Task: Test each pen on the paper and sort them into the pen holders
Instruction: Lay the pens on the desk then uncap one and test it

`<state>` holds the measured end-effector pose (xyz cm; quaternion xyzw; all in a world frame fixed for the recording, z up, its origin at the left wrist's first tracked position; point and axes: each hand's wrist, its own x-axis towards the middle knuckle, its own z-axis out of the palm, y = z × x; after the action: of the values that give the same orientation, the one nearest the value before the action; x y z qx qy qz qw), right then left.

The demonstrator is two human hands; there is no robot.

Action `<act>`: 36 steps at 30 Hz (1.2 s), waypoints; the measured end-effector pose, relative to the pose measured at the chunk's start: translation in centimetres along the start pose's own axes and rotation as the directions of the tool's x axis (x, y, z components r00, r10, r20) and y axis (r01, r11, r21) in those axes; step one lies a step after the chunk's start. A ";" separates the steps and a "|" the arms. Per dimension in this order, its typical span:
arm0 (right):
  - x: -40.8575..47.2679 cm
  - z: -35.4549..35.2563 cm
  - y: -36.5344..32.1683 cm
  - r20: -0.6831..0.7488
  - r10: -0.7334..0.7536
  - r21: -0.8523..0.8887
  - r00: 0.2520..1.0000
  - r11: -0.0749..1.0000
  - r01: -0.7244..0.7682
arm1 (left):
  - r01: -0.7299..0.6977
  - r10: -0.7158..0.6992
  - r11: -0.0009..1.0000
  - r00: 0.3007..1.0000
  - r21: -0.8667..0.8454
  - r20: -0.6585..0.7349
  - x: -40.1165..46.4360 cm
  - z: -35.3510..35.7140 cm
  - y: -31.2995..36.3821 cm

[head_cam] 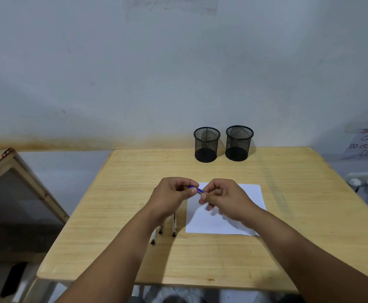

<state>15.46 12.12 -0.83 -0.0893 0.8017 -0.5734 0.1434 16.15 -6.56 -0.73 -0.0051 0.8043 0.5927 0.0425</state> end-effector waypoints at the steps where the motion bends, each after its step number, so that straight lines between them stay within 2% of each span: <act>1: 0.0 -0.2 -0.1 0.020 -0.005 -0.029 1.000 1.000 0.006 | 0.003 -0.003 1.000 1.000 0.003 0.012 -0.1 -0.1 -0.1; 5: 0.1 -0.5 -0.3 0.029 -0.028 -0.161 0.999 0.986 0.032 | -0.036 0.034 0.991 0.999 0.125 0.016 -0.3 -0.1 -0.4; 8: 0.1 -0.2 -0.1 -0.044 -0.082 -0.250 0.996 0.966 0.069 | -0.109 0.101 0.973 0.994 0.202 0.052 -0.5 0.1 0.1; 11: 0.1 0.2 0.0 -0.098 -0.113 -0.260 0.989 0.962 0.084 | -0.150 0.142 0.965 0.988 0.215 0.055 -0.5 0.2 0.6; 16: 0.2 0.1 0.4 -0.095 -0.089 -0.280 0.991 0.958 0.059 | -0.166 0.160 0.955 0.986 0.248 0.044 -0.4 0.4 0.3; 22: 0.0 -0.5 0.8 -0.082 -0.009 -0.222 0.997 0.975 -0.009 | -0.120 0.125 0.968 0.992 0.220 -0.009 0.2 0.7 0.0; 24: -0.2 -0.6 1.4 -0.130 0.031 -0.192 0.991 0.980 -0.056 | -0.073 0.094 0.975 0.991 0.212 -0.093 0.8 0.7 -0.5; 28: -0.7 -1.0 2.9 -0.150 0.150 0.084 0.977 0.987 -0.139 | 0.020 0.047 0.974 0.957 0.226 -0.286 1.5 0.6 -1.4; 32: -1.4 -1.0 3.7 -0.209 0.170 0.188 0.963 0.973 -0.131 | 0.091 0.046 0.928 0.935 0.362 -0.353 1.7 0.7 -2.1; 36: -2.0 -0.7 4.1 -0.239 0.155 0.162 0.958 0.980 -0.118 | 0.142 0.126 0.774 0.920 0.617 -0.371 1.9 1.3 -2.7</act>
<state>17.21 14.71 -4.23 0.0504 0.7735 -0.6259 0.0864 14.49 -6.05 -3.85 -0.1123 0.9479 0.2739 -0.1174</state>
